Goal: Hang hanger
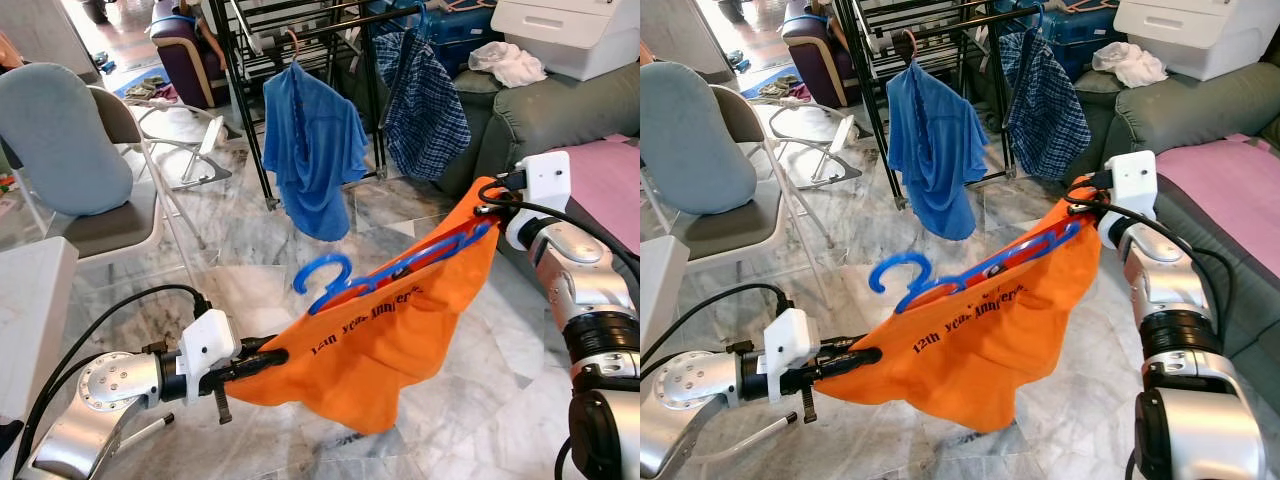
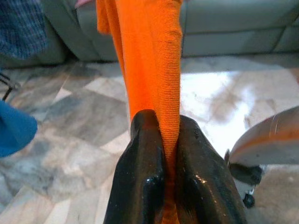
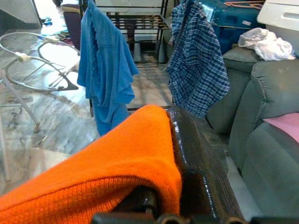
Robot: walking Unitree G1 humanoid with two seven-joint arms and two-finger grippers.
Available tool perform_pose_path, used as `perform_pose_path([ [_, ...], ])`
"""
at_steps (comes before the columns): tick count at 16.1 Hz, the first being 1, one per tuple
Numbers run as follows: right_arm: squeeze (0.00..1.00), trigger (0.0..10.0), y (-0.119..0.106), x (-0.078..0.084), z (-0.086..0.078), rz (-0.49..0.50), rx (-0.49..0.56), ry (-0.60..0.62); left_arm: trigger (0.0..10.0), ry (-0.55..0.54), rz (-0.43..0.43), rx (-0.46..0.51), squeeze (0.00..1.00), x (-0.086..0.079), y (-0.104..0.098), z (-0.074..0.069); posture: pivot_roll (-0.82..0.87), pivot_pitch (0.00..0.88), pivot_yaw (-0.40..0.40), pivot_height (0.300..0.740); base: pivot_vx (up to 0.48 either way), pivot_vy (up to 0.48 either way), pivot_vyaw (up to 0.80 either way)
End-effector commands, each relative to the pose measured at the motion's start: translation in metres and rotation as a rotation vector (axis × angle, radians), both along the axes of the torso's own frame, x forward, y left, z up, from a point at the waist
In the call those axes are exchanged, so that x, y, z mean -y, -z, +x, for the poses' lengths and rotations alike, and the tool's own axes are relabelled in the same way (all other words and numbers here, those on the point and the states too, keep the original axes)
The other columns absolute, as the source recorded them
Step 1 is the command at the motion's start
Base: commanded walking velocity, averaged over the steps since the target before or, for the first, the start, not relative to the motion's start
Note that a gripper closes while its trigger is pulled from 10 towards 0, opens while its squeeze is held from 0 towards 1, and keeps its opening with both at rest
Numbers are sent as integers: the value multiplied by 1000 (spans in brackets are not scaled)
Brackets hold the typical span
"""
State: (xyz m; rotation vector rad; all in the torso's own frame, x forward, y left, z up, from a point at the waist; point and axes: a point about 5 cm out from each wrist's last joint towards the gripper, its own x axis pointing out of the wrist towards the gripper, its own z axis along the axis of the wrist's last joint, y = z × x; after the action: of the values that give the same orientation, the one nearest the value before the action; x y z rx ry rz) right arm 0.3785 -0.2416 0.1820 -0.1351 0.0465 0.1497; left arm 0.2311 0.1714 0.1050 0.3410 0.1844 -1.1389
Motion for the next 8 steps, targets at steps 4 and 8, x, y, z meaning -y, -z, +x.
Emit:
perform_pose_path([
  [4, 0, 0, -28, 2, 1, -14, 117, -2, 0, -108, 94, -14, 0, -20, 17, 5, -72, 82, 101, 740, 0, 0, 0],
  [8, 0, 0, -32, -5, -1, -30, 141, -55, 0, -160, 132, -21, 0, -26, 29, 9, -79, 82, 104, 740, 0, 0, 0],
])
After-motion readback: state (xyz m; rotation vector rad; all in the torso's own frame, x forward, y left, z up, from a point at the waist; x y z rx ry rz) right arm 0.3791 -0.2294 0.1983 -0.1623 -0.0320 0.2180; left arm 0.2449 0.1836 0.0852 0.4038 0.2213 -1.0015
